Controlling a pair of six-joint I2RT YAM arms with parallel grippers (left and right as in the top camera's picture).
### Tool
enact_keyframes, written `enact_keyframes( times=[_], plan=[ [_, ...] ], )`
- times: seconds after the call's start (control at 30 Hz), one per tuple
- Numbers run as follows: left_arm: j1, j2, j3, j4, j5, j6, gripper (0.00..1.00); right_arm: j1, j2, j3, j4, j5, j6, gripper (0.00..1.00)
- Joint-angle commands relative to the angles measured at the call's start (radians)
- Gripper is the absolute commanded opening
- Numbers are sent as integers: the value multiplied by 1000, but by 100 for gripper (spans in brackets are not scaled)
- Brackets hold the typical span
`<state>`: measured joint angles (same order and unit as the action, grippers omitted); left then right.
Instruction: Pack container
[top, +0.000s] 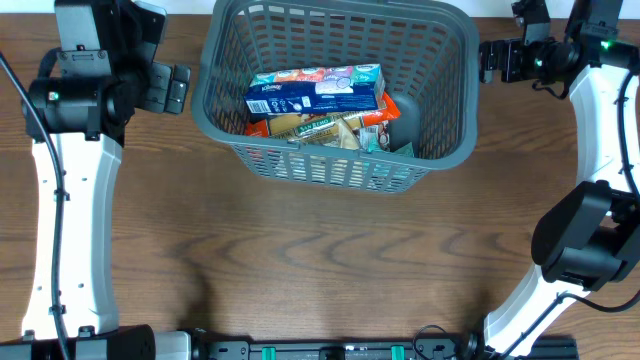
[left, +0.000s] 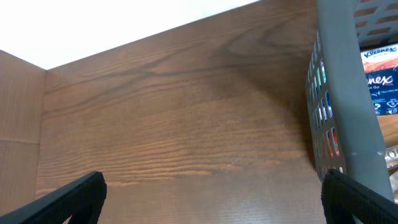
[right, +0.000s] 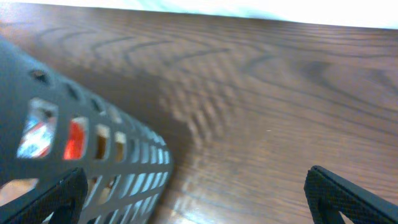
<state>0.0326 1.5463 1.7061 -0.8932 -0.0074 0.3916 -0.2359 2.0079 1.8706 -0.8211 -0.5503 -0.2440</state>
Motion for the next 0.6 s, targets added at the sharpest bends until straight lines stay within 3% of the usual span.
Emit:
enact_keyframes(
  times=[0.0, 0.13, 0.33, 0.47, 0.57],
  plan=[
    [4, -11, 13, -9, -5, -13, 98, 3, 4, 12, 12, 153, 80, 99],
    [4, -10, 12, -12, -5, -17, 99, -23, 4, 35, 33, 322, 172, 99],
    [16, -9, 11, -31, -5, -20, 99, -51, -18, 109, -38, 440, 146, 99],
    [26, -9, 11, -42, -4, -132, 99, -54, -75, 131, -77, 503, 146, 99],
    [25, -9, 11, -46, 0, -151, 99, -56, -119, 130, -115, 531, 146, 99]
  ],
)
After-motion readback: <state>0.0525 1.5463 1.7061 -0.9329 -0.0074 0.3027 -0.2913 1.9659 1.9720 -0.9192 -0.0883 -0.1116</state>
